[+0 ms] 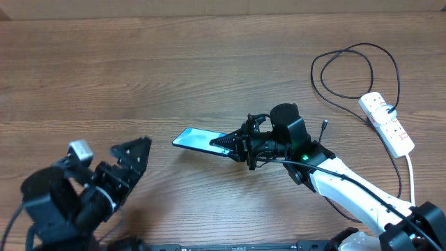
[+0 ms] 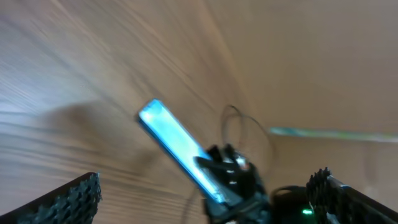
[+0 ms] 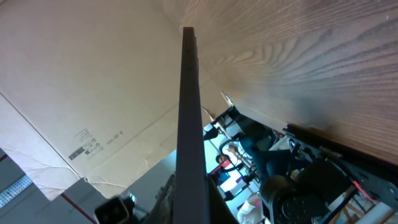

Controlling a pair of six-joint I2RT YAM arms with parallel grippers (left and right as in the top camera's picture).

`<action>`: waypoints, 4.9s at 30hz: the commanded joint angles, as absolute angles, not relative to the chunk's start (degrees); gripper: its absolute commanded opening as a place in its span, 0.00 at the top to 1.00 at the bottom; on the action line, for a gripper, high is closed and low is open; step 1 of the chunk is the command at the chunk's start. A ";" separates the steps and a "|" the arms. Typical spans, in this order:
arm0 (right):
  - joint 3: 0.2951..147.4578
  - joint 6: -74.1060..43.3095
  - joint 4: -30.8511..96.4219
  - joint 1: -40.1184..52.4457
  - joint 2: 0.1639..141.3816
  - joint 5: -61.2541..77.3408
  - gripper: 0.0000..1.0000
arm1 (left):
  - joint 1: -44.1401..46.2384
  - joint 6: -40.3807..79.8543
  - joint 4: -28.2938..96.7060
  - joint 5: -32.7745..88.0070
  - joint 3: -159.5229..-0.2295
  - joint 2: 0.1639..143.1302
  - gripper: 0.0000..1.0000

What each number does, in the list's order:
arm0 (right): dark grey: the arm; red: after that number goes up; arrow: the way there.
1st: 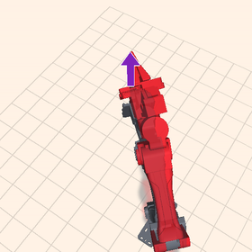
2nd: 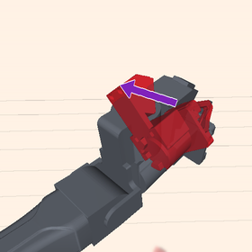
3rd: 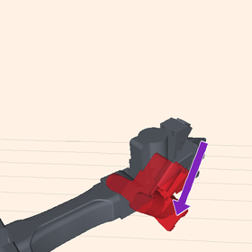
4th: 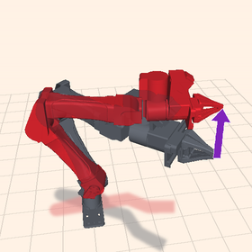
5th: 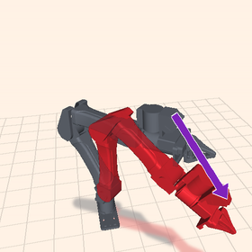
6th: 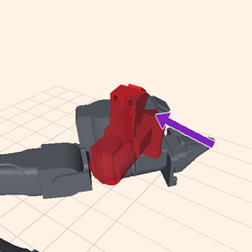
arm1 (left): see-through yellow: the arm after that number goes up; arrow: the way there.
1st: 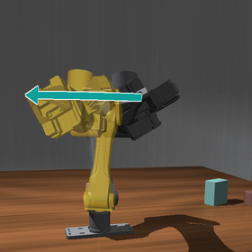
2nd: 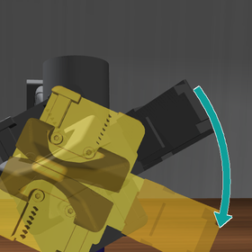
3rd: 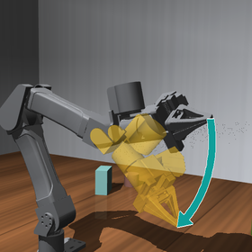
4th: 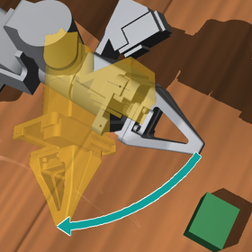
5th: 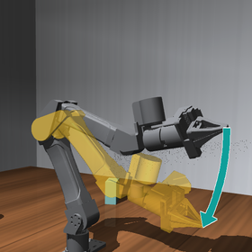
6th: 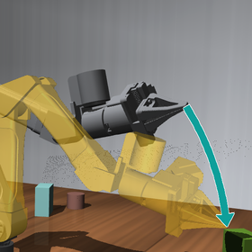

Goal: Plug charger to phone and switch on socket
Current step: 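Bring the left gripper back and grasp the phone's top end, then hold the phone with both grippers and adjust the right gripper's grip, then open the right gripper, release the phone, and move it to the cable end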

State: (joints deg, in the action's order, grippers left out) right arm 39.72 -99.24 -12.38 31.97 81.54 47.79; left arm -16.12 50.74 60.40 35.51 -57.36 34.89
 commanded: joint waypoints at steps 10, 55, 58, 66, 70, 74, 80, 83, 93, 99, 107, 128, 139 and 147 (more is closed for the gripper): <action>40.47 -103.74 -19.00 32.18 80.82 37.85 0.96 | -16.10 79.79 42.59 52.29 -36.73 37.89 0.00; 40.47 -103.53 -16.21 36.80 80.82 30.94 0.96 | 2.76 92.86 0.54 54.06 -34.98 71.92 0.53; 40.47 -103.53 -16.21 36.82 80.82 30.94 0.96 | 3.90 92.86 0.56 52.86 -34.98 71.92 0.54; 40.47 -103.55 -19.55 36.80 80.82 31.14 0.96 | 4.93 92.86 0.56 52.07 -34.98 71.94 0.65; 40.47 -103.53 -19.51 36.82 80.82 31.77 0.96 | 4.95 92.84 0.56 51.92 -34.98 71.92 0.66; 40.47 -103.53 -19.40 36.97 80.82 32.42 0.96 | 4.95 92.86 0.56 51.13 -34.98 71.92 0.70; 40.47 -103.50 -19.20 37.98 80.82 31.79 0.96 | 4.95 93.06 0.56 50.85 -34.98 71.92 0.79; 40.47 -103.50 -17.82 38.26 80.82 30.28 0.96 | 4.95 93.95 0.54 51.05 -34.98 71.92 0.80; 40.47 -102.37 -15.92 38.24 80.82 27.83 0.96 | 4.95 94.35 0.51 51.96 -34.98 71.92 0.88; 40.47 -102.37 -15.90 38.24 80.82 27.88 0.96 | 4.95 94.30 0.54 52.14 -34.98 71.92 0.96; 40.47 -101.93 -10.09 38.24 80.82 27.86 0.29 | 4.84 88.18 0.58 50.15 -34.98 71.94 0.96; 41.08 -46.68 7.31 37.50 79.57 8.54 0.00 | -0.40 69.21 -19.11 85.21 -35.03 91.22 0.96; 46.35 -39.35 32.75 19.66 66.30 -9.21 0.00 | 3.70 69.21 -28.56 87.85 -35.03 92.99 0.96; 46.19 -31.00 33.30 10.09 71.20 -11.73 0.00 | 4.32 69.38 -28.56 87.00 -35.03 92.99 0.96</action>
State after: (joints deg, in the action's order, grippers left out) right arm 44.69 -36.67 33.87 12.71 68.58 -8.36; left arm 4.14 70.08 -27.97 85.71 -34.11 93.78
